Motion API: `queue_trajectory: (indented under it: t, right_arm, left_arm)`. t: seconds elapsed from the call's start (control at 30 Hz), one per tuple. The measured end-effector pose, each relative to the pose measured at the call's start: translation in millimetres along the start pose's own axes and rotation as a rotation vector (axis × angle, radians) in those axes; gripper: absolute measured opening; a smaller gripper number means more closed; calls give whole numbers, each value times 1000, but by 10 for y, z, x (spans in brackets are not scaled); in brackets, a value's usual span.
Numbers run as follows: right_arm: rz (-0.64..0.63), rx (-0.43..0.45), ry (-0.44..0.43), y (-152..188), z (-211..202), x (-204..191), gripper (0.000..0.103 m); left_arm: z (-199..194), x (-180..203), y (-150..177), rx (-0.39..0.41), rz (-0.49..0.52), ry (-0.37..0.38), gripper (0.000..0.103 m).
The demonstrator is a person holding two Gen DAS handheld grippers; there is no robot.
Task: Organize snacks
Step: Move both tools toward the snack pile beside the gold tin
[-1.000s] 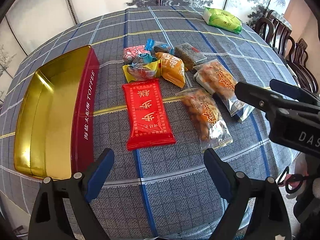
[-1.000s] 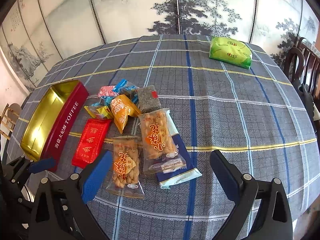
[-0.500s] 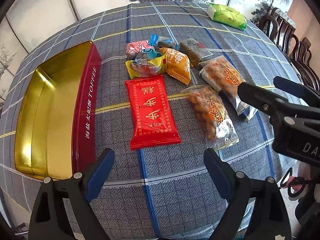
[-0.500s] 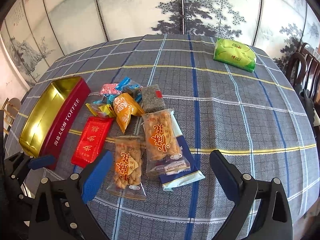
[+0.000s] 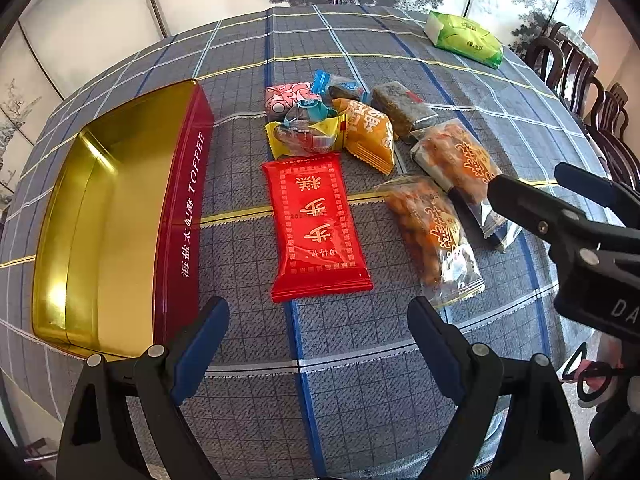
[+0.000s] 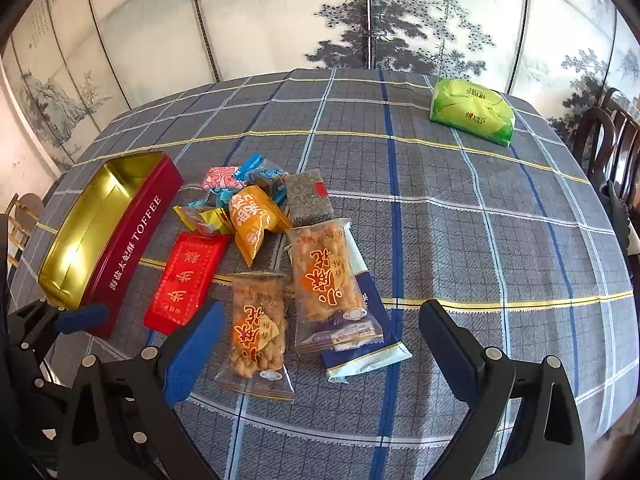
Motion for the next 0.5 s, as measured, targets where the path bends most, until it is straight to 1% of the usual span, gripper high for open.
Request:
queue_trajectory:
  t: [0.5]
  right_arm:
    - [-14,3,3,1,-18,-45,97]
  left_arm:
    - [16,-50,3,-2,-17,-11,89]
Point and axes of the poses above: each gripper's, at about its wrist camera, not at the fingertips, and z roughly the way its jaws point, x to its right, y to its underside, the point moved 10 cm from there along z, roughly the way its jaws point, and after that the axes turned 6 degrees about -z, right-handed, at the moved point
